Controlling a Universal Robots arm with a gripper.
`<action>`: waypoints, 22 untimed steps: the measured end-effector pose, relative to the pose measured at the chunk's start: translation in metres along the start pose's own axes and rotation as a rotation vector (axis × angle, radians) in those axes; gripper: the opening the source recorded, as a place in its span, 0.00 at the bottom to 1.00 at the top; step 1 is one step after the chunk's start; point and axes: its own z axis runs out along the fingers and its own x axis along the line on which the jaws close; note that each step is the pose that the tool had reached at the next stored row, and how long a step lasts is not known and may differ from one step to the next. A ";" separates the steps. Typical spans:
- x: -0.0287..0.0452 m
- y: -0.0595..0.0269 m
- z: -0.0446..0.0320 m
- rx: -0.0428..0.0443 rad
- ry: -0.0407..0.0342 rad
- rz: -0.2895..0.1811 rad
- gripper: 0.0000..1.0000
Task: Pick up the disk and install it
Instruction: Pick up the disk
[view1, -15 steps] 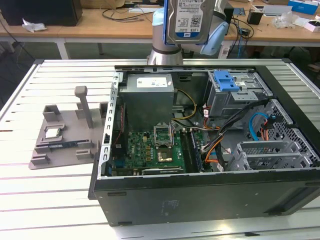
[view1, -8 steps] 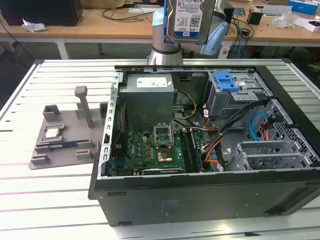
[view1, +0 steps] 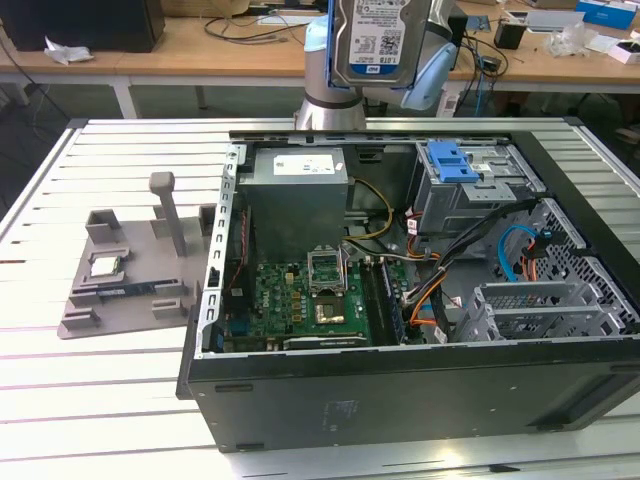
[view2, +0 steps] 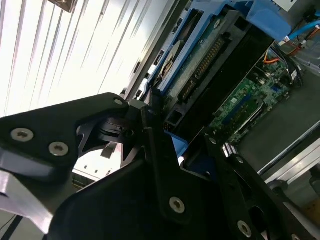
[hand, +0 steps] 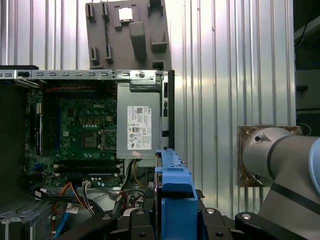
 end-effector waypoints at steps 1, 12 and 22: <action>0.0008 0.0000 0.0007 -0.0001 0.0001 0.000 0.37; 0.0042 -0.0018 0.0218 -0.0053 0.0001 0.000 0.37; 0.0451 -0.0028 0.0333 -0.0062 0.0001 0.000 0.37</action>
